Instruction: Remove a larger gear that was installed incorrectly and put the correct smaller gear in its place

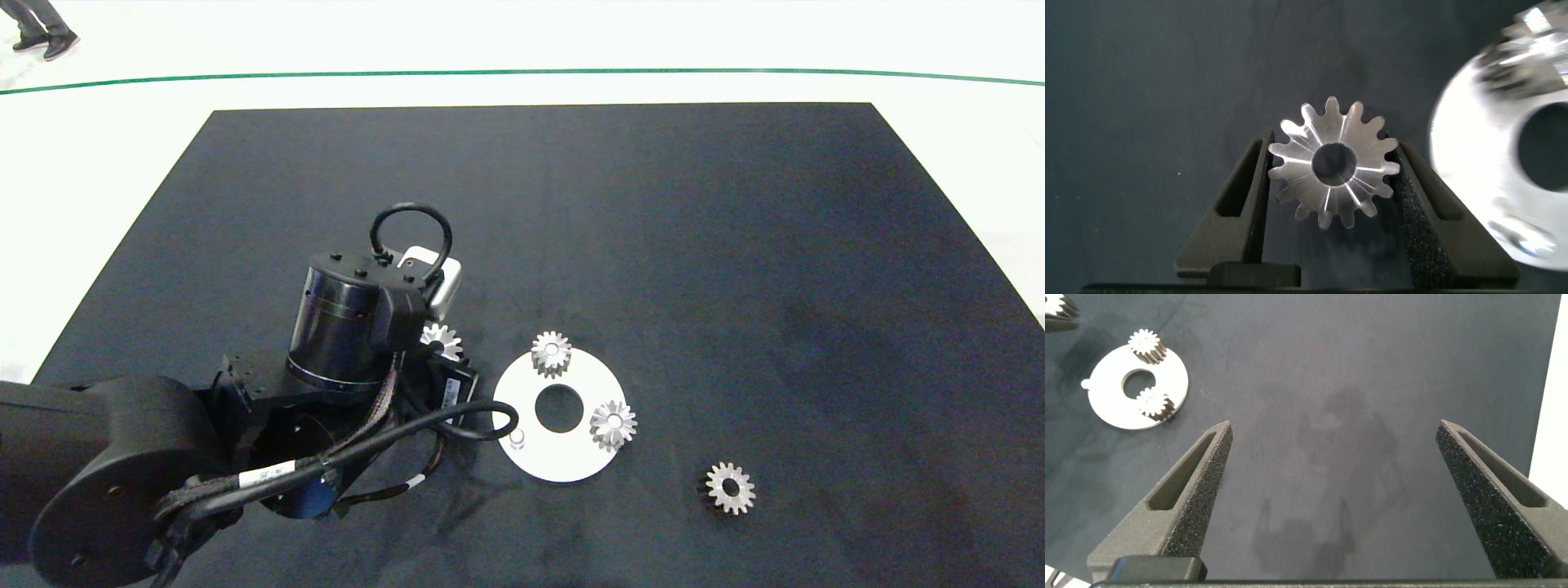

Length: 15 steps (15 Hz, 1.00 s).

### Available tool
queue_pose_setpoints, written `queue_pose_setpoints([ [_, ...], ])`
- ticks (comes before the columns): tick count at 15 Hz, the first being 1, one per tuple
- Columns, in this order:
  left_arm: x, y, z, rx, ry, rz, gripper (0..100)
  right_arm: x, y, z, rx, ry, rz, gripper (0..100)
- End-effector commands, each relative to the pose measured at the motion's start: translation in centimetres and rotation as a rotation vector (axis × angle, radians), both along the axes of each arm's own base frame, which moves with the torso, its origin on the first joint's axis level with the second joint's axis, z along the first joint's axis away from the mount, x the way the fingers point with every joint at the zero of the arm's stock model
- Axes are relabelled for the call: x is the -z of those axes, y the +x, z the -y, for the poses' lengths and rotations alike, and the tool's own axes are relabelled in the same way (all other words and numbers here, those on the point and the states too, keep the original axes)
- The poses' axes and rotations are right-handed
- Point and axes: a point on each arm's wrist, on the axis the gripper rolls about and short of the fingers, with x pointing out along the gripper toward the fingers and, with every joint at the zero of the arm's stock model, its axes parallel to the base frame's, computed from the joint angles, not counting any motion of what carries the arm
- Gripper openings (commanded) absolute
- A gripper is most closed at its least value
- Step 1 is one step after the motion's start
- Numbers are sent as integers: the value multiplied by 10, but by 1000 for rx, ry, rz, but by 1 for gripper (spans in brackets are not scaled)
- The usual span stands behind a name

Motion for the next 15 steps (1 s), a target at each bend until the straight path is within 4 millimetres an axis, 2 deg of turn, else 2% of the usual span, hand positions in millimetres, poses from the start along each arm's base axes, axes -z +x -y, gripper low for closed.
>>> queue_pose_setpoints([
  [1, 12, 17, -2, -44, 25, -27, 0, 0, 0, 0, -2, -2, -3, 100],
  [3, 12, 18, -1, -43, 24, -29, 0, 1, 0, 0, -4, -2, -4, 100],
  [4, 12, 18, -1, -45, 23, -28, 100, 1, 0, 0, -4, -2, -6, 100],
  [9, -1, 13, -5, -44, -9, 4, 100, 2, 1, -1, -10, -4, -7, 100],
  [13, -4, 11, -6, -41, -11, 6, 100, 2, 0, -1, -13, -4, -8, 100],
  [14, -15, 8, -8, -41, -37, 32, 100, 2, 0, -1, -15, -4, -8, 100],
  [15, -36, 0, -15, -45, -89, 81, 100, 2, 1, -1, -18, -4, -10, 100],
])
